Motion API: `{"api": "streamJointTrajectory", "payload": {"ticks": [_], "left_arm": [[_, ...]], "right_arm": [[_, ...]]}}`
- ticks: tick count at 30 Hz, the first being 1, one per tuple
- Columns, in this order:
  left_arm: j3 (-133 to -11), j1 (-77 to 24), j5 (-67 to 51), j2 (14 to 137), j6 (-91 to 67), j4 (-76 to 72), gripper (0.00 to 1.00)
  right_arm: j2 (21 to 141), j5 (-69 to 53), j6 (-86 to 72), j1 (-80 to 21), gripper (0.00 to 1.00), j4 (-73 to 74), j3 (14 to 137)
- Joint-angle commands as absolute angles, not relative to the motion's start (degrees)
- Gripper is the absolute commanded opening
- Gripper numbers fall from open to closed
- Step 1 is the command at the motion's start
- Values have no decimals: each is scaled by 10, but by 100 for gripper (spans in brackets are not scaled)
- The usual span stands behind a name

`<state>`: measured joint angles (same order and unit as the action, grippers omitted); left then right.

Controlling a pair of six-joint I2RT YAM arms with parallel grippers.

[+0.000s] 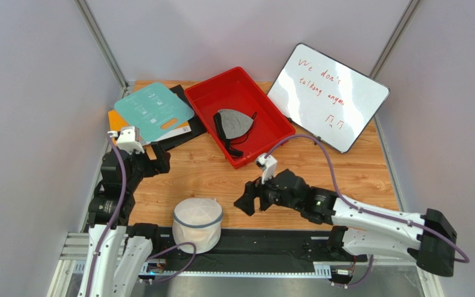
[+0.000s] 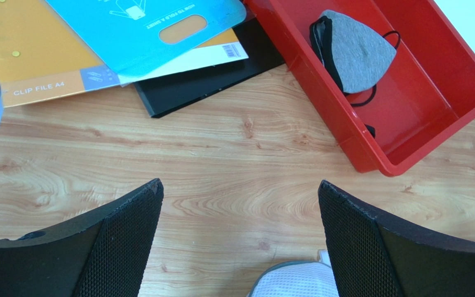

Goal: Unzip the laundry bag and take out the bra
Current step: Pick up the laundry bag at the center of the board.

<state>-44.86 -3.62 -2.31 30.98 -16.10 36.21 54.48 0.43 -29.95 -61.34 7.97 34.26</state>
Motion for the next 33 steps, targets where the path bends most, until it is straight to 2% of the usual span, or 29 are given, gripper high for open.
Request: {"api": "streamJointTrajectory", "payload": {"ticks": [1, 9, 24, 28, 30, 31, 32, 33], "left_arm": [[-463, -32, -40, 311, -155, 362, 100], [-462, -32, -40, 306, -156, 362, 100], [-461, -32, -52, 308, -156, 361, 100], [-462, -32, -56, 308, -156, 360, 100], [-462, -32, -58, 308, -156, 361, 100], [-462, -32, -57, 306, -156, 360, 100], [-461, -32, -55, 305, -155, 360, 100], [-461, -32, -52, 306, -155, 361, 100]], "right_arm": [[625, -70, -407, -669, 84, -78, 348], [743, -111, -492, -719, 84, -221, 350], [827, 23, -714, -736, 85, -213, 334], [855, 25, -749, -736, 84, -236, 338], [874, 29, -753, -736, 78, -243, 341], [879, 32, -754, -736, 71, -243, 345], [882, 33, -753, -736, 53, -246, 346], [884, 39, -749, -736, 45, -249, 346]]}}
